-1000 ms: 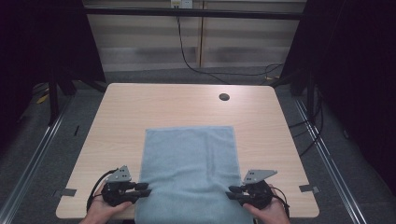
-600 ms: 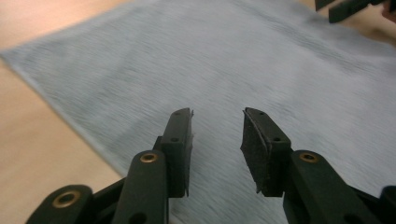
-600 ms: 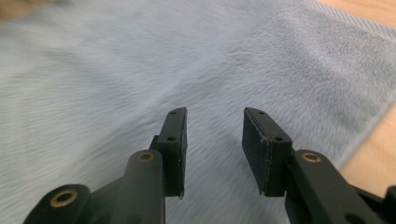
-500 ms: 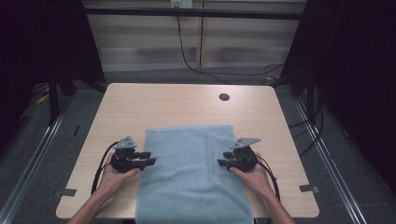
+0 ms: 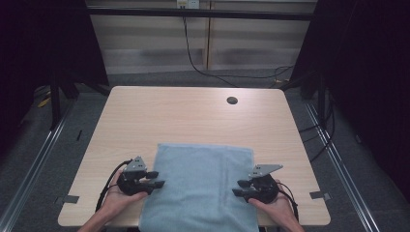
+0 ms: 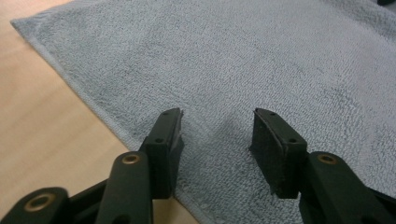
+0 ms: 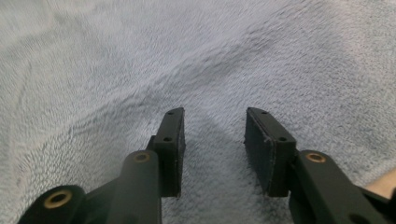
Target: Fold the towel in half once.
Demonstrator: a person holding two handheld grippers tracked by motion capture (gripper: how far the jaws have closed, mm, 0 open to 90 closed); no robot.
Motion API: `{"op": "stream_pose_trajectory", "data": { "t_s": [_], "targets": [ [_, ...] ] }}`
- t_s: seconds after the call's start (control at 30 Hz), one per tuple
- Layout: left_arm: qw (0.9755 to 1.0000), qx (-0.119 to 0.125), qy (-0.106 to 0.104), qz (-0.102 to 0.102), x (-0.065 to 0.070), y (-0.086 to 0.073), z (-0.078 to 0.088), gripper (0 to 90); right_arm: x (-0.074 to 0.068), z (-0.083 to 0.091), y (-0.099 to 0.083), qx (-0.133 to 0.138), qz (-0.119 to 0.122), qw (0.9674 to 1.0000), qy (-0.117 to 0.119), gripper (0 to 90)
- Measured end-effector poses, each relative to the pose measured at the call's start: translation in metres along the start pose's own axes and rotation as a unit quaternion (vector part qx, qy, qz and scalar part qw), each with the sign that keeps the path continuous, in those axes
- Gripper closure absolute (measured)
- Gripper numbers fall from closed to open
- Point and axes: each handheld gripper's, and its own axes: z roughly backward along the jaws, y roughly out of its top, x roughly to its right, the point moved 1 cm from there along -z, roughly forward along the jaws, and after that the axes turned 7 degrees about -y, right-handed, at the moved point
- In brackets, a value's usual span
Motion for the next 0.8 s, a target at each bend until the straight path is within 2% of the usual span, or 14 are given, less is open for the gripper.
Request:
{"op": "stream_pose_trajectory", "data": {
  "t_s": [0.07, 0.13, 0.27, 0.37, 0.4, 0.43, 0.47, 0.5, 0.6, 0.67, 0.7, 0.73, 0.77, 0.8],
  "targets": [
    [0.9999, 0.004, -0.011, -0.005, 0.002, 0.000, 0.004, 49.8, 0.010, 0.002, 0.001, 0.009, -0.012, 0.9998, -0.011, 57.4],
    [0.9995, 0.023, -0.019, 0.010, -0.003, 0.004, 0.007, 49.9, 0.026, 0.004, 0.009, 0.030, -0.021, 0.9989, -0.031, 57.1],
    [0.9989, 0.039, 0.002, 0.027, -0.020, 0.012, 0.010, 48.9, 0.060, -0.001, 0.032, 0.041, -0.030, 0.9953, -0.082, 55.0],
    [0.9977, 0.053, 0.011, 0.042, -0.033, 0.017, 0.011, 48.3, 0.080, -0.016, 0.041, 0.029, -0.035, 0.9941, -0.098, 53.5],
    [0.9977, 0.053, 0.011, 0.042, -0.033, 0.017, 0.011, 48.4, 0.080, -0.016, 0.041, 0.029, -0.035, 0.9941, -0.098, 53.5],
    [0.9980, 0.052, 0.011, 0.034, -0.037, 0.021, 0.014, 49.3, 0.089, -0.027, 0.040, 0.034, -0.049, 0.9929, -0.103, 51.5],
    [0.9980, 0.052, 0.011, 0.034, -0.037, 0.021, 0.014, 49.4, 0.089, -0.027, 0.040, 0.034, -0.049, 0.9929, -0.103, 51.5],
    [0.9974, 0.061, 0.019, 0.031, -0.038, 0.026, 0.017, 49.0, 0.093, -0.033, 0.037, 0.025, -0.046, 0.9913, -0.121, 50.0],
    [0.9959, 0.078, 0.027, 0.036, -0.047, 0.036, 0.017, 47.6, 0.097, -0.029, 0.037, 0.035, -0.050, 0.9900, -0.127, 48.2],
    [0.9961, 0.071, 0.026, 0.045, -0.051, 0.038, 0.015, 46.6, 0.098, -0.030, 0.036, 0.031, -0.050, 0.9900, -0.128, 47.7],
    [0.9960, 0.067, 0.040, 0.043, -0.057, 0.042, 0.012, 46.6, 0.098, -0.032, 0.035, 0.019, -0.043, 0.9907, -0.128, 46.7],
    [0.9948, 0.077, 0.048, 0.046, -0.062, 0.043, 0.011, 45.8, 0.095, -0.033, 0.036, 0.019, -0.034, 0.9910, -0.128, 52.5],
    [0.9940, 0.076, 0.050, 0.060, -0.071, 0.048, 0.008, 44.0, 0.093, -0.034, 0.037, 0.018, -0.030, 0.9918, -0.123, 58.7],
    [0.9940, 0.076, 0.050, 0.060, -0.071, 0.048, 0.008, 42.8, 0.092, -0.034, 0.037, 0.020, -0.024, 0.9923, -0.120, 64.4]
  ]
}}
